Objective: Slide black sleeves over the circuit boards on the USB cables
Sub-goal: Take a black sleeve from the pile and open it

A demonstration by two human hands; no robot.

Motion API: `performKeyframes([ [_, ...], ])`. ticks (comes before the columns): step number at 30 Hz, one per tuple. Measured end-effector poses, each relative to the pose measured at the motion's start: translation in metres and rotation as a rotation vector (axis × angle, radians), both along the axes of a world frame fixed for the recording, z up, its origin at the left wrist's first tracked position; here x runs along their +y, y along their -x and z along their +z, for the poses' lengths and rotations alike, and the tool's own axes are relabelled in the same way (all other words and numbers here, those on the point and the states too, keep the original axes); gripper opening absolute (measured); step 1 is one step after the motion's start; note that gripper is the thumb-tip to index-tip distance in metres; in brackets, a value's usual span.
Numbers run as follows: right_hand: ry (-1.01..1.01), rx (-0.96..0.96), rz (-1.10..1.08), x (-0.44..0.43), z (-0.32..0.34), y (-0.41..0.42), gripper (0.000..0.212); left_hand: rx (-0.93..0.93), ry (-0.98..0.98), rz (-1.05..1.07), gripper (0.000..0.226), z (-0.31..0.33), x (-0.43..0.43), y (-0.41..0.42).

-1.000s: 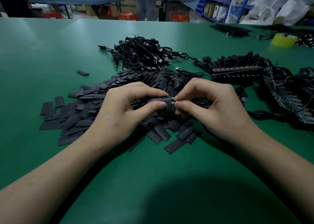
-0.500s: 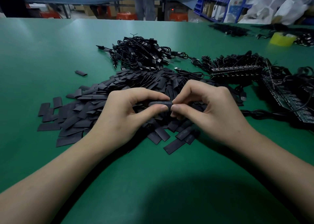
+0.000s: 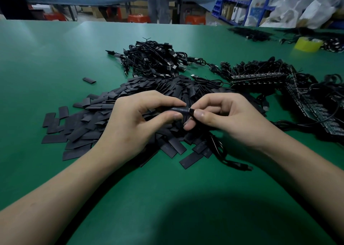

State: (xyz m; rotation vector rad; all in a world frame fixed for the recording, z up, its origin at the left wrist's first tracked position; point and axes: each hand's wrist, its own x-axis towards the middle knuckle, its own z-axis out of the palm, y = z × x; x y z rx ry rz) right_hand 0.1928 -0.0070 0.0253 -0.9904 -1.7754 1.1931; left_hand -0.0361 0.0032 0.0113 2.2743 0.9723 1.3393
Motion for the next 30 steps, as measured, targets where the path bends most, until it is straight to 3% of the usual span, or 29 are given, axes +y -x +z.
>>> performKeyframes([
  [10, 0.048, 0.047, 0.026, 0.001, -0.005, 0.001, 0.020, 0.048, -0.060, -0.001, 0.018, 0.001, -0.001, -0.001],
  [14, -0.087, 0.043, -0.070, -0.002, -0.005, 0.007, 0.006, -0.055, -0.026, 0.143, 0.028, 0.001, -0.005, -0.006],
  [17, -0.228, -0.031, -0.169, -0.004, -0.005, 0.010, 0.007, -0.157, 0.035, 0.211, 0.035, 0.000, -0.007, -0.009],
  [22, -0.362, -0.129, -0.244, -0.008, -0.005, 0.012, 0.004, -0.261, 0.230, 0.090, 0.052, -0.002, -0.006, -0.013],
  [30, -0.387, -0.147, -0.238, -0.010, -0.003, 0.012, 0.006, -0.335, 0.303, -0.058, 0.053, -0.005, -0.002, -0.009],
])
